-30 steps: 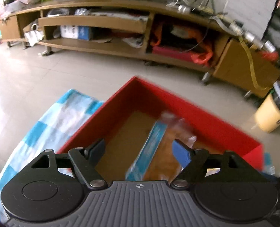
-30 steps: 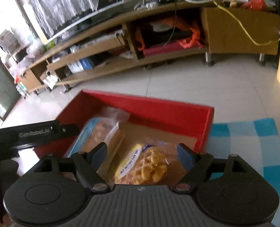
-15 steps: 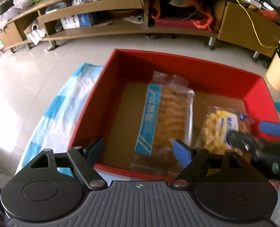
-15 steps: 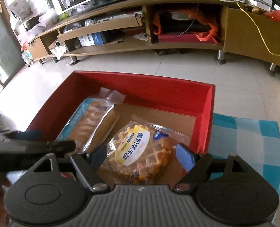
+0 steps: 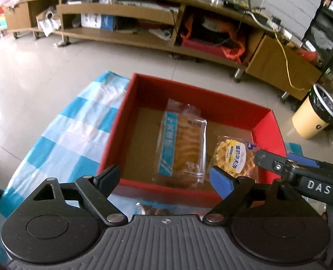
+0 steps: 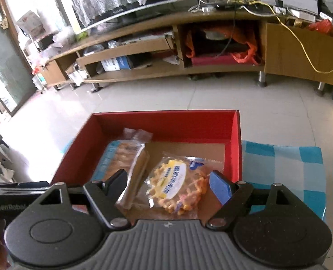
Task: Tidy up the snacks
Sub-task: 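Move the left tool to the Kaprons wafer packet and grasp it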
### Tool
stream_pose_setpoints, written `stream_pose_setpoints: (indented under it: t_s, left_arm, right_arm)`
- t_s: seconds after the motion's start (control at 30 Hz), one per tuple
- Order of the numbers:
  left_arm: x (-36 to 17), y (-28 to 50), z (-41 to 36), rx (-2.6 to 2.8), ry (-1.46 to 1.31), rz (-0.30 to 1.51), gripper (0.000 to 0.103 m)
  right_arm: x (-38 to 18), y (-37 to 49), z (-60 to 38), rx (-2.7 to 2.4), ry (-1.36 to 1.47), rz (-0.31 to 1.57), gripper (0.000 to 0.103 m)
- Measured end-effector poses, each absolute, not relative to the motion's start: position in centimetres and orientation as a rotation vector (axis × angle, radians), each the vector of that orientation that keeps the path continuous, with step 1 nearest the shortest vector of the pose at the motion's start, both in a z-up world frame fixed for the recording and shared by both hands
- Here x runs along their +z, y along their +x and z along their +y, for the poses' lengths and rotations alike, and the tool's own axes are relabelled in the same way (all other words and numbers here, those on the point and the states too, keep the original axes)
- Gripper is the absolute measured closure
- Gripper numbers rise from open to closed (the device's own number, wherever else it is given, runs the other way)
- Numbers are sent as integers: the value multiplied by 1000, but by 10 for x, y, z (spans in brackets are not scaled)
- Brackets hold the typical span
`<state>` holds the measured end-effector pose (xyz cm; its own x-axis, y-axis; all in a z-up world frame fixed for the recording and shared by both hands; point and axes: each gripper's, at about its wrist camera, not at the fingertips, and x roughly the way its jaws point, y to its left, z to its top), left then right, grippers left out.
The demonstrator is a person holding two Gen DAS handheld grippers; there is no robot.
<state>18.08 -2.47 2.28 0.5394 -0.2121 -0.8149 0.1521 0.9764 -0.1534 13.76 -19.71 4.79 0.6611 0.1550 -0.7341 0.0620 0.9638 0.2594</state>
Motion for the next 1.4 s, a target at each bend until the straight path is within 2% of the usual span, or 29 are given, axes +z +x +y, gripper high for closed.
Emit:
stream_pose_setpoints:
  t_s: [0.17,0.33,0.5,0.73,0.83,0.87,0.9,0.97,1.4]
  left_arm:
    - [29,153,2,-221,-50,962,2]
    - [5,136,28,-170,-47,1032,1]
    - [-21,145,50,-109,-231,1154,2]
    - [-48,151,55,48,-300,1216,1]
    - [-57,154,56,112,-334,1216,5]
    - [-55,154,54,133,-318,1201,12]
    - [-52,153,52,136,-297,1189,23]
    - [-49,154,48,131,-274,1185,31]
    - [-24,117,58,-1,-254,1182,32]
  right_arm:
    - [67,111,-176,116,233,818,21]
    - [64,87,-155,162,203,851,20]
    - [58,74,-143,178,233,879,20]
    - [50,72,-136,207,207,905,20]
    - [48,74,-136,213,208,909,20]
    - [48,74,-137,215,207,909,20]
    - [47,74,-137,218,205,911,20]
    - [46,75,-136,225,197,916,20]
    - [27,96,-133,246,273,990,20]
